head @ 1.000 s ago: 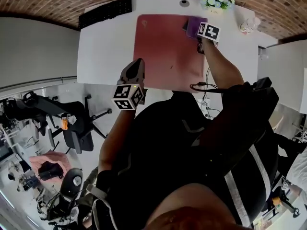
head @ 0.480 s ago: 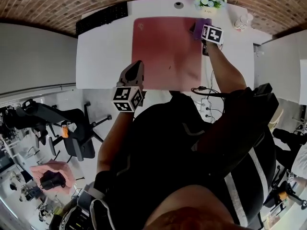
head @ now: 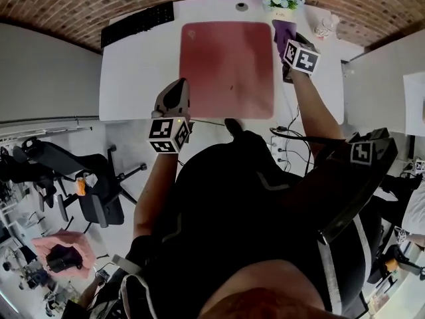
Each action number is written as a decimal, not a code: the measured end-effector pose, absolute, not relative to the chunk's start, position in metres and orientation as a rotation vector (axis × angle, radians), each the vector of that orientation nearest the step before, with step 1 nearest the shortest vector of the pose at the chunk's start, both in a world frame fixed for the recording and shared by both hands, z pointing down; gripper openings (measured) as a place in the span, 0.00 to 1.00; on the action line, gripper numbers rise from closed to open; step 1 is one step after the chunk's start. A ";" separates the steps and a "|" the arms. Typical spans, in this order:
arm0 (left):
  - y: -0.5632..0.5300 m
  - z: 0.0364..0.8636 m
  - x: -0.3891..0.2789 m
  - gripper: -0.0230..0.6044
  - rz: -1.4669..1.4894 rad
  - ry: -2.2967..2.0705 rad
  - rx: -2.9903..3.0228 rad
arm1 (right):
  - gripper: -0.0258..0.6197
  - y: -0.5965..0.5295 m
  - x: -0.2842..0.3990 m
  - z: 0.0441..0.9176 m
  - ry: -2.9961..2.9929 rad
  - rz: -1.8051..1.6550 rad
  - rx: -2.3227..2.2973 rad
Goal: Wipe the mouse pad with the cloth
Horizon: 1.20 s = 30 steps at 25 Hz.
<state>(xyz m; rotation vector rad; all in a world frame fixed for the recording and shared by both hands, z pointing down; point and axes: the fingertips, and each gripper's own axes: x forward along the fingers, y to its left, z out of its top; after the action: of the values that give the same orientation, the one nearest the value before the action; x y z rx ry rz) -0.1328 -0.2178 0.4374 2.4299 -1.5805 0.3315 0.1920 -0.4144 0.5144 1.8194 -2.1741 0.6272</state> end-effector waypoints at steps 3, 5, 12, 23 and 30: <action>-0.200 0.430 -0.140 0.04 0.305 -1.583 2.439 | 0.13 -0.390 0.178 0.488 -2.227 0.601 1.828; -0.188 0.424 -0.146 0.04 0.265 -1.596 2.433 | 0.13 -0.373 0.166 0.469 -2.272 0.579 1.826; -0.156 0.394 -0.170 0.04 0.153 -1.686 2.429 | 0.13 -0.305 0.117 0.399 -2.454 0.402 1.734; -0.108 0.344 -0.200 0.04 0.075 -1.792 2.501 | 0.13 -0.209 0.049 0.348 -2.616 0.275 1.579; -0.077 0.349 -0.219 0.04 0.076 -1.813 2.486 | 0.13 -0.178 0.010 0.342 -2.636 0.231 1.531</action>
<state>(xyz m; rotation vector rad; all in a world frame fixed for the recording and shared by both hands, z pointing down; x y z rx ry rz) -0.2189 -0.0767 0.3491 2.4855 -1.8126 0.0762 0.0099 -0.1785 0.3418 1.5314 -2.6360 0.2310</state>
